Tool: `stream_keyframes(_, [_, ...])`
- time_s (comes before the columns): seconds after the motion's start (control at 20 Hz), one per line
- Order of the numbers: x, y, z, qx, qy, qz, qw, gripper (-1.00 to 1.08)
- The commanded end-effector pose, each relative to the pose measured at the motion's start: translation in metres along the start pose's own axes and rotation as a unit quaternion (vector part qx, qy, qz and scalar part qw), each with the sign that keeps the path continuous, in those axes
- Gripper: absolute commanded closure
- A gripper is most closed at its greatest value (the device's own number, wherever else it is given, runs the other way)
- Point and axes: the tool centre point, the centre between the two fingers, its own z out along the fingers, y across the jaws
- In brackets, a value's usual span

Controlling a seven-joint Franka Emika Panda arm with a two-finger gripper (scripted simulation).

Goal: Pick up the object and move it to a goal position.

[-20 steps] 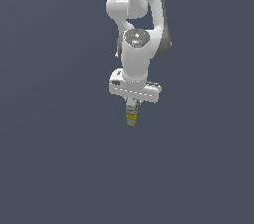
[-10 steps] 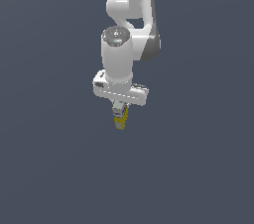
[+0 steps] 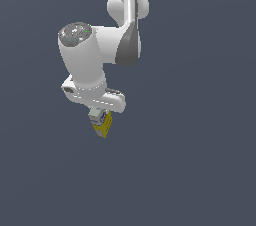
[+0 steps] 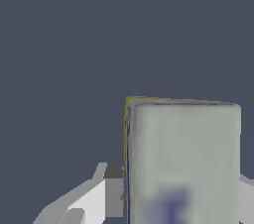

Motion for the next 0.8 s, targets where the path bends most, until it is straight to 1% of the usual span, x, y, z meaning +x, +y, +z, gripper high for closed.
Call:
stream_keyframes(0.0, [0.015,0.015,-0.006,0.000,0.000,-0.001,1.0000,1.08])
stream_keyframes(0.35, [0.044,0.045,-0.018,0.000,0.000,-0.001,1.0000,1.08])
stream_keyframes(0.75, [0.060,0.060,-0.023,0.000,0.000,0.000,1.0000,1.08])
